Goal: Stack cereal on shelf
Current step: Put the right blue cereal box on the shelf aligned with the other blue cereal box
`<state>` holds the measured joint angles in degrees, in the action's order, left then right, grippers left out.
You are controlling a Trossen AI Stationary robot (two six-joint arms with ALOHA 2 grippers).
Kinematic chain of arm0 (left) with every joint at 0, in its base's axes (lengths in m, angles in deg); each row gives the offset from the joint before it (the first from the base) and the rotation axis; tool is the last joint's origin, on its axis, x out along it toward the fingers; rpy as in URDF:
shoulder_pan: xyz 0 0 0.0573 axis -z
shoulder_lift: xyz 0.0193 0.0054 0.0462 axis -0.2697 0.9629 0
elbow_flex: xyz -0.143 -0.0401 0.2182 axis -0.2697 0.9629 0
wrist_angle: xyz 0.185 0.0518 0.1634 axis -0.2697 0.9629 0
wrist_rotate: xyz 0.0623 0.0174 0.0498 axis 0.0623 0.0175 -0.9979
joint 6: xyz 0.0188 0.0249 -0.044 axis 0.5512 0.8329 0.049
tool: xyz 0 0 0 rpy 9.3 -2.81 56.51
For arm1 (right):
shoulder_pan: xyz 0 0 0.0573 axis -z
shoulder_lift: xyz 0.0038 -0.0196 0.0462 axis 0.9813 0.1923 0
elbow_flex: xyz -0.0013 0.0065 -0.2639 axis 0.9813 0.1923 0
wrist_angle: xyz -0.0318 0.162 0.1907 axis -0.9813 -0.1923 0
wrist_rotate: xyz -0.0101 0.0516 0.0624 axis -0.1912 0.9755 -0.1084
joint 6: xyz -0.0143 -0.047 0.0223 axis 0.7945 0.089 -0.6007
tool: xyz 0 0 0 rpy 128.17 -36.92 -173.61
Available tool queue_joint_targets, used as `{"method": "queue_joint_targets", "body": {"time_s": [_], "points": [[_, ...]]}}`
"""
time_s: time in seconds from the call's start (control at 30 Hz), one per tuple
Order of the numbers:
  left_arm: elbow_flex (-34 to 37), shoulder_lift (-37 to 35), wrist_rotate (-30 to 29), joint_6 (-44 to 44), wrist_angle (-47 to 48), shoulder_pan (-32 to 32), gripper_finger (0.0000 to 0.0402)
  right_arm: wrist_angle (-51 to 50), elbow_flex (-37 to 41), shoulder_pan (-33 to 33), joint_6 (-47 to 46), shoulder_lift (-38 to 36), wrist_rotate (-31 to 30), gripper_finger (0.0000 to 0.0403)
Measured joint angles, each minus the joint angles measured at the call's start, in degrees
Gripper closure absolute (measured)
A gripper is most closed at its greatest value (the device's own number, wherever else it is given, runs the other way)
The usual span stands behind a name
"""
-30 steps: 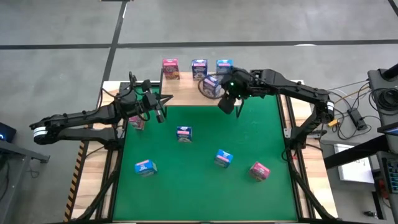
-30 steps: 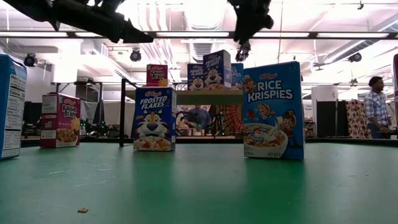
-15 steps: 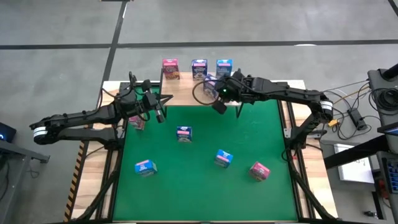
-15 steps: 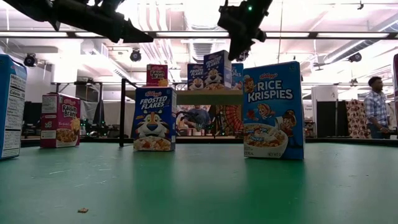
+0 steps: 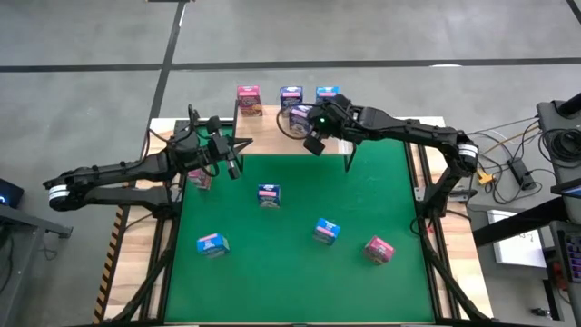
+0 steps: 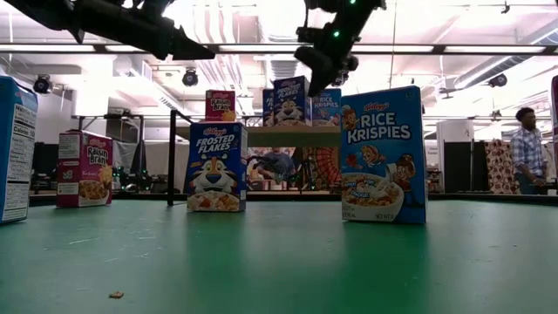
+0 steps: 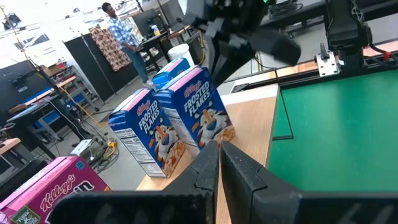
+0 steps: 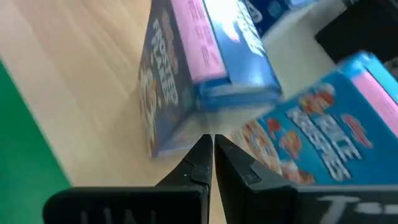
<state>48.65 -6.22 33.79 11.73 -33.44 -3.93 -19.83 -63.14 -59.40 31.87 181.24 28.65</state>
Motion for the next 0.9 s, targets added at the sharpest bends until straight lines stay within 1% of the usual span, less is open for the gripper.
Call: {"method": "queue_joint_targets", "body": {"time_s": [0.23, 0.33, 0.57, 0.8, 0.9], "points": [[0.00, 0.00, 0.00, 0.00, -0.02, 0.01, 0.0401, 5.76, 0.00, 0.02, 4.69, 2.19, -0.40, 0.0394], [0.00, 0.00, 0.00, -0.01, -0.04, 0.00, 0.0401, 6.82, 0.00, 0.04, 6.45, 2.50, -2.27, 0.0394], [0.00, 0.00, 0.02, 0.00, -0.04, 0.01, 0.0401, 5.38, -0.68, -0.11, 8.23, 2.13, -5.76, 0.0394], [0.00, 0.15, 0.01, 0.00, -0.08, 0.01, 0.0401, 5.46, -5.01, -1.53, 8.14, 0.64, -5.74, 0.0394], [0.00, 0.35, 0.02, 0.00, -0.31, 0.01, 0.0401, 7.92, -6.65, -1.49, 8.16, 0.66, -2.96, 0.0394]]}}
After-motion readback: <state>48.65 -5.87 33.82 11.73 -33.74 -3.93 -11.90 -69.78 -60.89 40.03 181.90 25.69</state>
